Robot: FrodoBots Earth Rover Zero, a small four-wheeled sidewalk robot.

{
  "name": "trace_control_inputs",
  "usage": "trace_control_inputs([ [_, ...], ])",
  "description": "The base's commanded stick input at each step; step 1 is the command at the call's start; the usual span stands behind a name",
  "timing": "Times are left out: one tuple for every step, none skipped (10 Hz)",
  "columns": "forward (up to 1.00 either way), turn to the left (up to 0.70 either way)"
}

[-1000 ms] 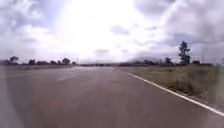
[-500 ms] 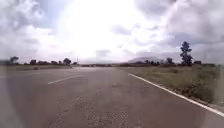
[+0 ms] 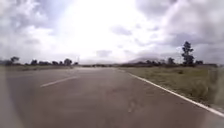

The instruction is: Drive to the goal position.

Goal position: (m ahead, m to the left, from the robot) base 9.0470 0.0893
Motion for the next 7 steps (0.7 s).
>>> trace_control_inputs([
  [1.00,0.00],
  [1.00,0.00],
  [1.00,0.00],
  [1.00,0.00],
  [1.00,0.00],
  [1.00,0.00],
  [1.00,0.00],
])
